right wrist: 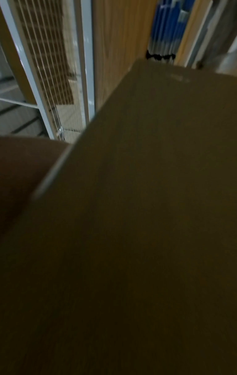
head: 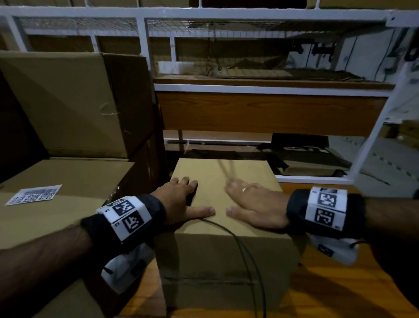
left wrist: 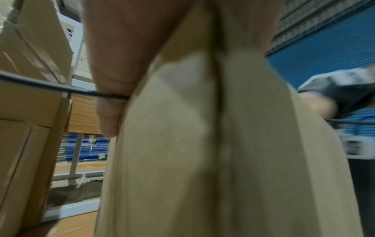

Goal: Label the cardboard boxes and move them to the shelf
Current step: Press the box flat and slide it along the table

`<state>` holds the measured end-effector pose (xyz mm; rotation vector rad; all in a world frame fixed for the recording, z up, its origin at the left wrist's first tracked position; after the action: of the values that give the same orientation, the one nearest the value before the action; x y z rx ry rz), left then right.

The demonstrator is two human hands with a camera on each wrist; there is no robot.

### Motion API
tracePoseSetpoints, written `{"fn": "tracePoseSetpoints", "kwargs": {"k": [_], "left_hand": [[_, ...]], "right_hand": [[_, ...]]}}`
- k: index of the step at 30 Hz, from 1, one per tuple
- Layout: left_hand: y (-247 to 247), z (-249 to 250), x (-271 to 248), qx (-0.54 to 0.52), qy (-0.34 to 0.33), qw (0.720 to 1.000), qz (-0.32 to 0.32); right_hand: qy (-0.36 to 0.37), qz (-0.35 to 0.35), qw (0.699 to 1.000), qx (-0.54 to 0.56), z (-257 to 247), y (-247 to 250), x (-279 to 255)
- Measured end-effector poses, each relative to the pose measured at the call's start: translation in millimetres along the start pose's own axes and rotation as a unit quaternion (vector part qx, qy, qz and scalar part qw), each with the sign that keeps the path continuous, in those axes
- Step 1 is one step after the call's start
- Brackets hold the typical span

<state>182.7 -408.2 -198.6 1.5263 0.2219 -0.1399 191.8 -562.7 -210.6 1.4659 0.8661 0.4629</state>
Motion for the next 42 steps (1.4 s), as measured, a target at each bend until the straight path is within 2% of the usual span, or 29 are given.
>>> {"fn": "tracePoseSetpoints", "kwargs": {"k": [2,5,9,13,16,23,27,31,37,42], "left_hand": [[-0.2,0.0,0.8,0.000,0.001,1.000,-0.001],[-1.7,0.4,2.3,0.006,-0.003,1.000,-0.003],[-1.4,-0.1,4.4,0.007,-0.003,1.000,0.001],[1.1,2.1,4.2,-0.002,0.002,1.000,0.008],[1.4,2.3,3.4,-0.005,0.012,1.000,0.011],[8.4,-1.0,-10.9,-0.002,-0.018,1.000,-0.008],[-2.3,-3.6,-26.2,0.012,-0.043,0.998,-0.050],[-12.9,4.5,-33.3,0.056,-0.053,0.997,-0.020],[-7.1,6.0,-37.5,0.028,-0.049,0.997,-0.043],[7.2,4.0,-36.5,0.006,-0.037,0.999,0.026]], "right_hand": [[0.024,-0.037,0.999,0.013,-7.4,-3.4,-4.9],[-0.014,-0.026,0.999,0.025,-3.2,3.8,-13.0],[0.047,-0.038,0.996,0.068,-22.5,3.4,6.8],[-0.006,-0.019,0.999,0.040,-0.8,10.6,5.7],[0.007,-0.032,0.998,0.058,-5.8,5.4,-2.9],[-0.040,-0.041,0.997,0.055,-13.5,5.9,-36.5],[-0.033,0.000,0.998,0.056,-20.3,-3.6,-46.2],[-0.012,0.057,0.998,-0.019,-28.5,-12.3,-45.6],[-0.025,0.115,0.992,-0.045,-27.2,-18.0,-42.8],[-0.044,0.126,0.990,-0.038,-21.0,-18.4,-49.2]]}}
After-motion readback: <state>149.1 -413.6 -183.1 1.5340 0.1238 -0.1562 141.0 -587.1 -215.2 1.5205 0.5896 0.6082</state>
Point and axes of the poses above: each hand's wrist, its own x-axis towards the middle knuckle, its own y-axis out of the back of the hand, z = x × y, the point moved 7 cm from there along x, towards the middle knuckle, and after that the axes turned 14 degrees about y, right-handed, at the moved point
